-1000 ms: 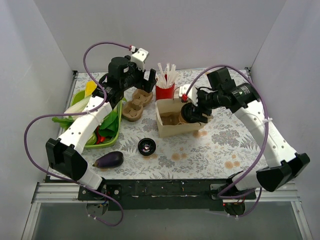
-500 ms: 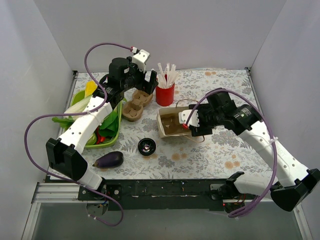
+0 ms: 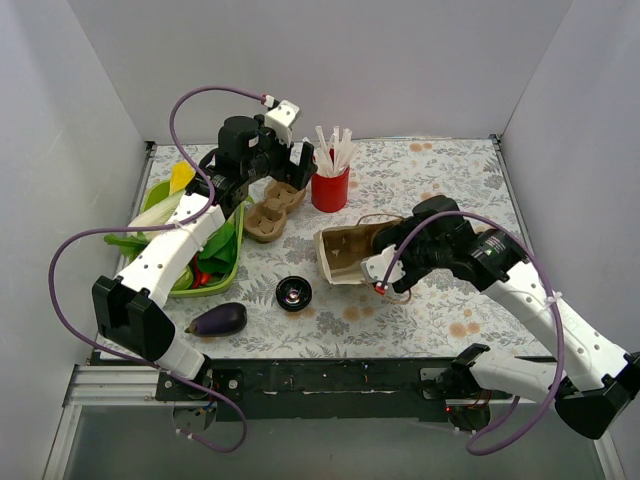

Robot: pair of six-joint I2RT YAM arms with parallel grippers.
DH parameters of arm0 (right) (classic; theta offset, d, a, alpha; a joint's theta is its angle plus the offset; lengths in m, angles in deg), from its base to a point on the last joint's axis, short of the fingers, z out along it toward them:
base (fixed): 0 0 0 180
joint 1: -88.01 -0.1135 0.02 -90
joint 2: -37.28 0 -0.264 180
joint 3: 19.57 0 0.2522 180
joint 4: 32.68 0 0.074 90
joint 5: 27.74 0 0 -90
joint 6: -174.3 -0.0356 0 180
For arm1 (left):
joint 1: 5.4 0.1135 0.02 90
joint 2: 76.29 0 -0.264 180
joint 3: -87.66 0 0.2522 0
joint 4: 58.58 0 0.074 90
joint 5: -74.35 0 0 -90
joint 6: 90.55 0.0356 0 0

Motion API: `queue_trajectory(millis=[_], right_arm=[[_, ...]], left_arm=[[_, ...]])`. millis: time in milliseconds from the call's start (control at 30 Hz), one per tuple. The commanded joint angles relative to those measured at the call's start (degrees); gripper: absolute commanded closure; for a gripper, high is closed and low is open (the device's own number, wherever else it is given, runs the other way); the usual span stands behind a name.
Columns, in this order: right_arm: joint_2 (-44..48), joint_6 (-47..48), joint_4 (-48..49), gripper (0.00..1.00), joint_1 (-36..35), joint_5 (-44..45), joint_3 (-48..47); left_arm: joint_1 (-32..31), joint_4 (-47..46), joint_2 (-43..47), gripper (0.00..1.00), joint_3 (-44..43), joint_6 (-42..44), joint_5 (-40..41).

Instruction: Pack the takeout coffee

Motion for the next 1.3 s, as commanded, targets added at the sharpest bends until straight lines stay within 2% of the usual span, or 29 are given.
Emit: queue_trajectory(millis=[0,333,533,900,1267], right_arm=[[-1.1,5.8,0.5,0.99,-0.3,1.3,0.3],[-6.9,9.4,-3.4,0.99,-0.3,-1.4,-3.3],[-8.9,5.8,-2.5,0.99,-0.3,-0.2,-2.9],[-6.3,-2.2,10.6,0.99,-0.3,6.0,3.9],[-9.5,-3.1,15.1,0.99,0.6,6.2,4.8]], left_arm=[[0.4,-0.8,1.0,0.03,1.7,0.1,-0.9],[0.8,-2.7,1.1,0.03,4.1,-0.7,-1.9],[1.1,-3.2,1.2,0.03,4.8,-1.0,-1.7],[1.4,-3.3,-0.4,0.03,5.5,-3.3,-3.8],[1.7,-3.4,-1.7,0.03,5.7,-4.4,-5.1]])
